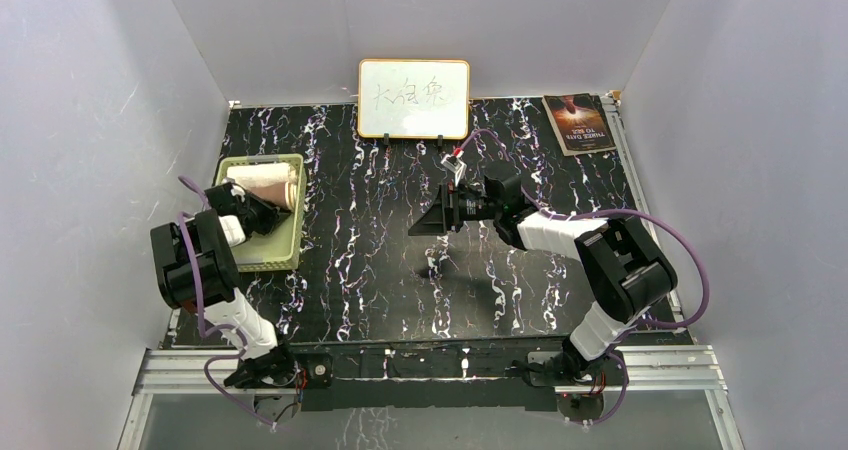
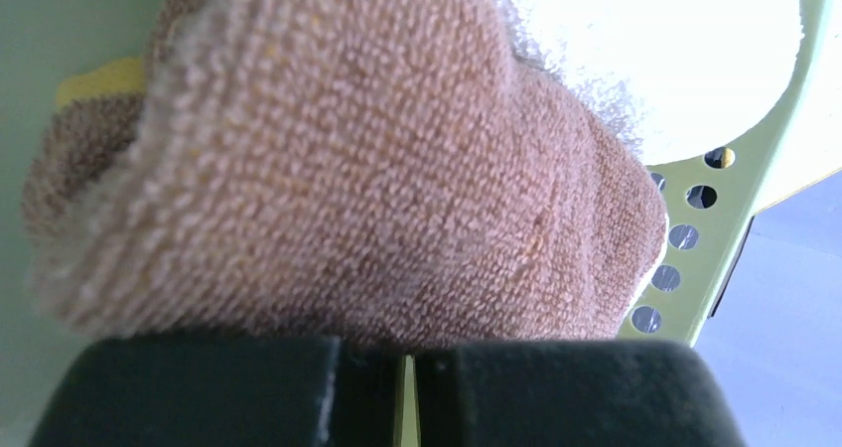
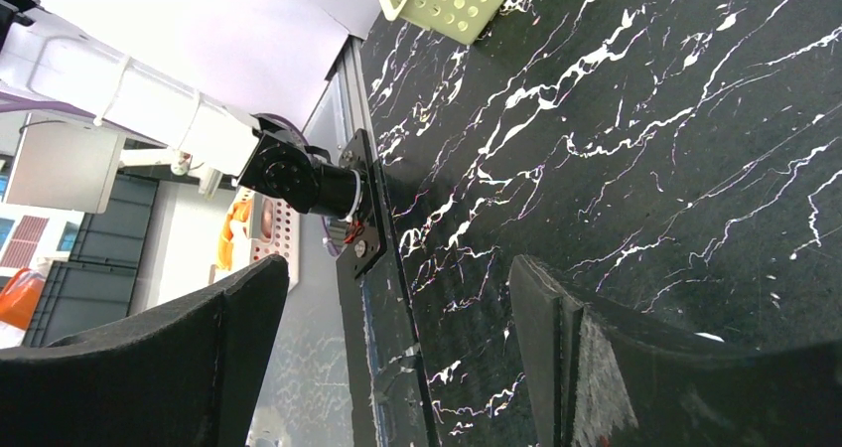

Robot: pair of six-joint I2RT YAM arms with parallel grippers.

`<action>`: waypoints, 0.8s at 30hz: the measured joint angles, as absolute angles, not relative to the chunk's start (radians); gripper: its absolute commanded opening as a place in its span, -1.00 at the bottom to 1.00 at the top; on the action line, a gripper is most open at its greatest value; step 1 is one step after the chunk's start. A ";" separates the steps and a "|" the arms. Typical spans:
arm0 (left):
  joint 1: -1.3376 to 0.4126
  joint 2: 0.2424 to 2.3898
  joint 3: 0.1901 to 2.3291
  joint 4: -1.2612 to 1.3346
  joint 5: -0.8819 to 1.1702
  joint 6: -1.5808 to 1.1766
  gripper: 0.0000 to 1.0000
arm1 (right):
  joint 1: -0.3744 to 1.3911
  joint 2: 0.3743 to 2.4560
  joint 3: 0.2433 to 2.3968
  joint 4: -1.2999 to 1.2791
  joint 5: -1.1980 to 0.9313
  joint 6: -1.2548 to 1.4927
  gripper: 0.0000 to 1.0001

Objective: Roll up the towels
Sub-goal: Place the towel in the bin, then move the bin to the corner of the board.

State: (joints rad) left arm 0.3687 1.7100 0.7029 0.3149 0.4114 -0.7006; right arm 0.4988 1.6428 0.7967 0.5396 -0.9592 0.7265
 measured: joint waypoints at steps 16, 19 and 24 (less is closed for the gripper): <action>0.363 1.363 0.706 -0.031 0.349 -0.576 0.05 | 0.509 1.643 0.797 0.525 -0.944 0.713 0.64; 0.362 1.296 0.773 -0.117 0.345 -0.515 0.05 | 0.514 1.643 0.797 0.525 -0.944 0.711 0.64; 0.331 1.285 0.841 -0.198 0.347 -0.410 0.04 | 0.523 1.643 0.797 0.525 -0.944 0.711 0.65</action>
State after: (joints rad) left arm 0.3309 1.2846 0.8410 -0.1982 0.3470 -0.4095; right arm 0.5232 1.6428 0.7971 0.5251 -0.9440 0.7113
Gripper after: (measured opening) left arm 0.523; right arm 0.820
